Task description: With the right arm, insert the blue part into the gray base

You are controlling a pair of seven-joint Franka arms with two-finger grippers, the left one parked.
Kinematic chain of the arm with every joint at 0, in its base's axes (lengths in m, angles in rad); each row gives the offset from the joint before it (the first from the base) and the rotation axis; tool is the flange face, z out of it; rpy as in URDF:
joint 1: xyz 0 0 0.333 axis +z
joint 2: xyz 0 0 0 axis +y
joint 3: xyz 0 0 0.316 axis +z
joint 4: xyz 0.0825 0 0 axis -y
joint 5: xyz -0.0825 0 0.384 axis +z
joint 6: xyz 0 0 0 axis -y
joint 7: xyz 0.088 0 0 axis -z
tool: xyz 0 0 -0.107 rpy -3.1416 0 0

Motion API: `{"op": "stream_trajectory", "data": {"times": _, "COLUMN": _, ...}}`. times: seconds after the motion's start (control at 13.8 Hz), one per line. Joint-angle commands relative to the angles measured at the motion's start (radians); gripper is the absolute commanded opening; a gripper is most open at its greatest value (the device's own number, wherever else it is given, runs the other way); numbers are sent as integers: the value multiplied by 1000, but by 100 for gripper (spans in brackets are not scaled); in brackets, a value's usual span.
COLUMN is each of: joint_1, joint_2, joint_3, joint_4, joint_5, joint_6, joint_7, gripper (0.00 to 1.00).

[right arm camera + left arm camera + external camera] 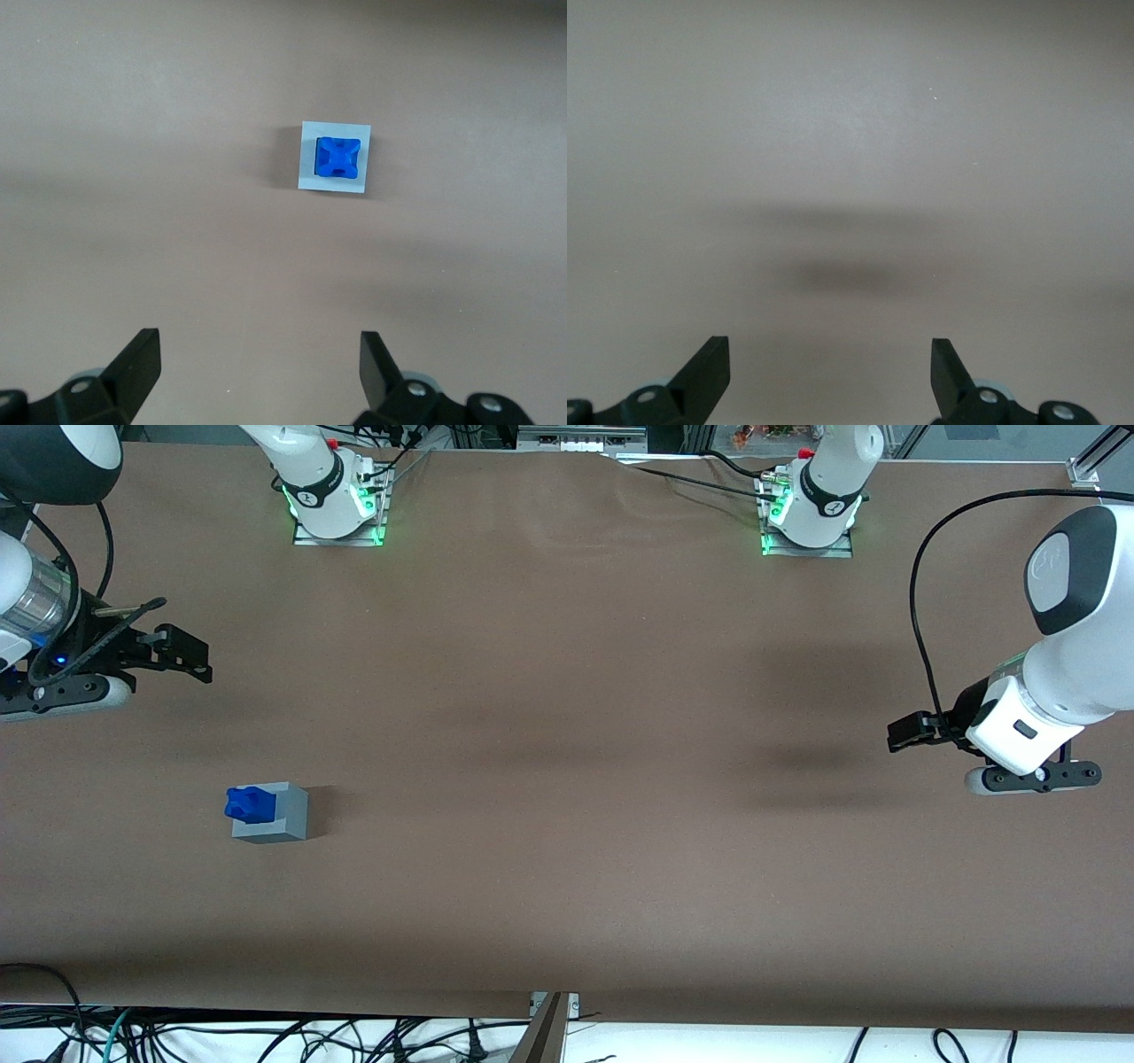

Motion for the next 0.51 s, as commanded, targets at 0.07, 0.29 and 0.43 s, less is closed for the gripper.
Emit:
{"op": "stream_trajectory", "data": {"times": 0.07, "joint_1": -4, "joint_2": -6, "joint_3": -3, "joint_4": 11, "joint_5": -7, "joint_6": -20, "joint_7": -4, "gripper": 99}}
{"op": "stream_trajectory", "data": {"times": 0.29, "joint_1": -6, "joint_2": -6, "joint_3": -5, "joint_4": 14, "joint_5": -15, "joint_6": -20, "joint_7": -1, "gripper": 99}}
{"op": "stream_trajectory", "data": {"times": 0.43, "joint_1": -6, "joint_2": -8, "joint_3": -6, "joint_4": 14, "joint_5": -25, "joint_6": -22, "joint_7": -1, "gripper": 99}}
